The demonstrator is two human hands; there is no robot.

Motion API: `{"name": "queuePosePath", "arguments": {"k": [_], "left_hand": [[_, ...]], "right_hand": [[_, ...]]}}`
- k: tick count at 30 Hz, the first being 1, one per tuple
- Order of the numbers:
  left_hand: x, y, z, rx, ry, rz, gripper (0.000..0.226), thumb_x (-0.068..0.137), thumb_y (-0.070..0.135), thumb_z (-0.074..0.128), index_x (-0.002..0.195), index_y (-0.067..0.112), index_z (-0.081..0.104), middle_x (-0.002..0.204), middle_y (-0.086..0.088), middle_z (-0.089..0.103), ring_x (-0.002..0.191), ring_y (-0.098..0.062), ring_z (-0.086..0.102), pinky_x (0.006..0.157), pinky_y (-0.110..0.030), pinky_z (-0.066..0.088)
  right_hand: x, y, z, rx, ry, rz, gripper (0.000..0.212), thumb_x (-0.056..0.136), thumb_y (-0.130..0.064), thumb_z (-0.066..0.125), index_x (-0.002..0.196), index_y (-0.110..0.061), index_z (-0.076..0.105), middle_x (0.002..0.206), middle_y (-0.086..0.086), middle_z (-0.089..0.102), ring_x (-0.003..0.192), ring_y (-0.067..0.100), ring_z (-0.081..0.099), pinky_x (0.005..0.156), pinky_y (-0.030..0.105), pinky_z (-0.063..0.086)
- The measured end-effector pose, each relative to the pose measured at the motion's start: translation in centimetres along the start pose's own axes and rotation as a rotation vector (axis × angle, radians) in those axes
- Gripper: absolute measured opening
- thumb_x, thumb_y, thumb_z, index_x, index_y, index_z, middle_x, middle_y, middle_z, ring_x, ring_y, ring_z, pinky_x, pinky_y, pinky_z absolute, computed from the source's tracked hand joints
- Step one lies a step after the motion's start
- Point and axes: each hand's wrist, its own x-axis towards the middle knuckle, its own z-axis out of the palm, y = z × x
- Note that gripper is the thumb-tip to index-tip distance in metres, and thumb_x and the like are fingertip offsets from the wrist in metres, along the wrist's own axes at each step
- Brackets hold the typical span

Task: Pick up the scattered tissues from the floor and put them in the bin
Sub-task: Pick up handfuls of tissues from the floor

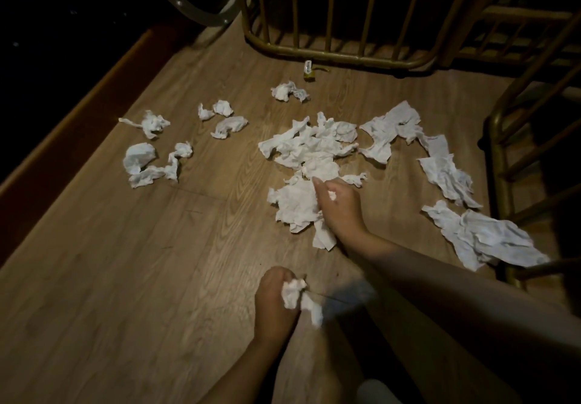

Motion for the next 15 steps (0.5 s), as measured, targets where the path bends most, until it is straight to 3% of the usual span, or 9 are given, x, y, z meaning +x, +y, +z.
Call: {"name": "queuePosePath", "arguments": {"k": [3,5,7,9,11,13,15], "left_hand": [[2.8,1.1,-1.2,-0.173,0.194,-0.180,0.045,0.075,-0.004,0.072,0.101,0.031,0.062,0.098,0.006,0.071,0.091,-0.009,0.068,0.079,-0.030,0.056],[5.3,1.4,-1.9,-0.179,0.303,-0.207,0.045,0.078,-0.006,0.068,0.109,0.027,0.068,0.107,0.004,0.070,0.099,-0.008,0.066,0.089,-0.028,0.053],[7.5,1.8,-2.5,-0.229,0.344,-0.243,0.035,0.082,-0.004,0.065,0.106,0.020,0.072,0.102,0.001,0.073,0.096,-0.008,0.068,0.089,-0.023,0.054],[9.3,3.1,-3.0,-0.256,0.345,-0.236,0.021,0.083,0.003,0.069,0.100,0.013,0.075,0.093,0.001,0.074,0.086,-0.005,0.069,0.077,-0.014,0.053],[10.8,4.7,-3.2,-0.234,0.381,-0.171,0.014,0.078,0.019,0.079,0.089,0.010,0.076,0.080,0.003,0.074,0.071,-0.001,0.068,0.066,-0.018,0.055],[11.9,5.9,-3.0,-0.282,0.411,-0.168,0.021,0.077,0.032,0.079,0.074,0.012,0.074,0.066,0.004,0.069,0.057,-0.001,0.062,0.056,-0.020,0.050],[12.9,6.5,-2.5,-0.324,0.401,-0.145,0.035,0.082,0.047,0.066,0.069,0.014,0.072,0.066,0.002,0.068,0.060,-0.005,0.060,0.060,-0.018,0.046]], "right_hand": [[0.0,1.3,0.9,-0.221,-0.080,-0.157,0.031,0.089,-0.039,0.065,0.077,-0.010,0.062,0.094,0.006,0.064,0.092,0.018,0.056,0.077,0.028,0.041],[-1.1,3.0,0.6,-0.384,-0.167,-0.178,0.039,0.079,-0.051,0.071,0.093,-0.016,0.062,0.113,0.003,0.061,0.108,0.020,0.051,0.086,0.028,0.041],[-2.5,5.1,0.0,-0.521,-0.250,-0.201,0.054,0.074,-0.058,0.072,0.107,-0.017,0.060,0.127,0.002,0.056,0.119,0.021,0.047,0.093,0.032,0.041],[-3.8,6.3,-1.0,-0.594,-0.293,-0.316,0.043,0.080,-0.054,0.067,0.102,-0.018,0.059,0.115,0.001,0.059,0.108,0.022,0.051,0.089,0.032,0.043],[-4.8,7.2,-2.2,-0.566,-0.293,-0.405,0.032,0.087,-0.046,0.058,0.101,-0.018,0.059,0.101,0.001,0.060,0.095,0.020,0.054,0.082,0.031,0.043],[-5.5,7.9,-3.1,-0.571,-0.282,-0.435,0.041,0.086,-0.043,0.053,0.114,-0.014,0.061,0.105,0.004,0.064,0.096,0.020,0.055,0.084,0.032,0.043],[-5.9,8.8,-4.1,-0.651,-0.280,-0.435,0.050,0.082,-0.041,0.059,0.123,-0.011,0.060,0.112,0.006,0.067,0.100,0.021,0.058,0.088,0.037,0.045]]}}
